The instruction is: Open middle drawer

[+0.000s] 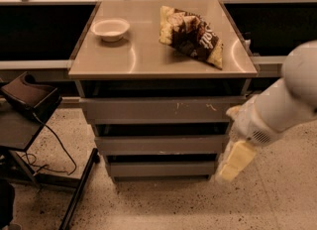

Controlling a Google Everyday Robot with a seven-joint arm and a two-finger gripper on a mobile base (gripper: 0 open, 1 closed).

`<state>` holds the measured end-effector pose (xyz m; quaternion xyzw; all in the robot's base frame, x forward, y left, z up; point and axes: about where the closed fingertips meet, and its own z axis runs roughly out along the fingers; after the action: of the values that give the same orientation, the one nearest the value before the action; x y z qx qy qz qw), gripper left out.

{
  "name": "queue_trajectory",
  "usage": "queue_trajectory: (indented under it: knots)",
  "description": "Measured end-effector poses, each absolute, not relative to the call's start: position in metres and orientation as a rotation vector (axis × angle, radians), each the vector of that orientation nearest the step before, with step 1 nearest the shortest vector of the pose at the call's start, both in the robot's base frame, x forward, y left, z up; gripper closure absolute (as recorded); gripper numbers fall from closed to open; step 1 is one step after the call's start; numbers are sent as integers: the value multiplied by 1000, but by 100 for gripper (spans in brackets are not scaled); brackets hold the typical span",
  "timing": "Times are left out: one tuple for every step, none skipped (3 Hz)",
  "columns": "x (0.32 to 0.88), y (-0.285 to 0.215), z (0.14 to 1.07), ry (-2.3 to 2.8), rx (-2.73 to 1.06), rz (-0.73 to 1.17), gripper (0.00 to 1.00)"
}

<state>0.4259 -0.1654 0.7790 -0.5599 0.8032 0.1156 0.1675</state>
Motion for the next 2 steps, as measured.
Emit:
queue_trajectory:
  knots:
    - [440, -147, 711, 2275, -1554, 367, 0]
    - [475, -134, 687, 2216, -1531, 286, 0]
